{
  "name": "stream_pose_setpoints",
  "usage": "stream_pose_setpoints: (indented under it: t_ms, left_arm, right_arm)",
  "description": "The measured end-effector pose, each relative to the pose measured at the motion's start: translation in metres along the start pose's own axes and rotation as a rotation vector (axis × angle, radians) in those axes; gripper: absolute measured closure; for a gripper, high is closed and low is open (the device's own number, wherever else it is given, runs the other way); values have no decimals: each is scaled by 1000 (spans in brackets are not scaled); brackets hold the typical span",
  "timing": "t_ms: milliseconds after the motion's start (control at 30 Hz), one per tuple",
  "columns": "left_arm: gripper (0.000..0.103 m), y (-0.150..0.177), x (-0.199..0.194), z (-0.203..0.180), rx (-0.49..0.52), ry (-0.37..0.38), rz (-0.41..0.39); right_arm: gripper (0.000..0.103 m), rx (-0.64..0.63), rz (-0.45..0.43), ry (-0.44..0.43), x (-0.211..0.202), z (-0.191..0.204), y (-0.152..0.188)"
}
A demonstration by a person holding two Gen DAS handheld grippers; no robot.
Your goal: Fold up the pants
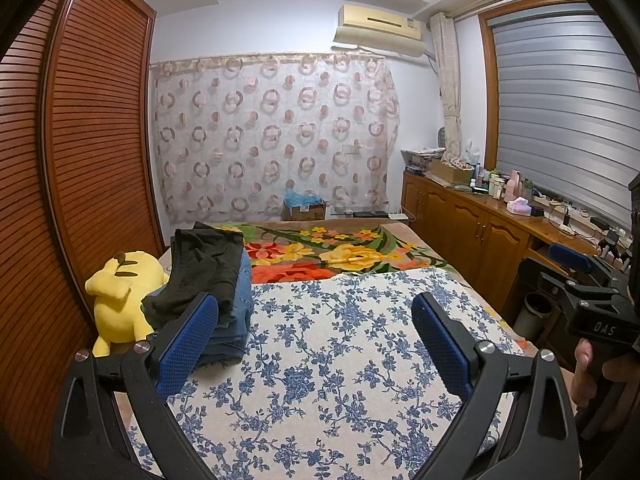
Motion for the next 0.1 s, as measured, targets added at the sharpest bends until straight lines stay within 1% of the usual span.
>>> stream_pose_setpoints:
  t_ms: [100]
  left_arm:
    - [5,0,0,0,-1,-1,0]
  right_arm:
    - [1,0,0,0,0,0,0]
Point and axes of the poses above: each gripper's, at about its wrist camera, not at the fingertips, and x roughly the way its jaws point, z to its left, y to its underside, the point moved 2 cm from there along x, roughly the way its jaws point, and after that the axes turned 3 degrees about -y, right-handed, at the moved point
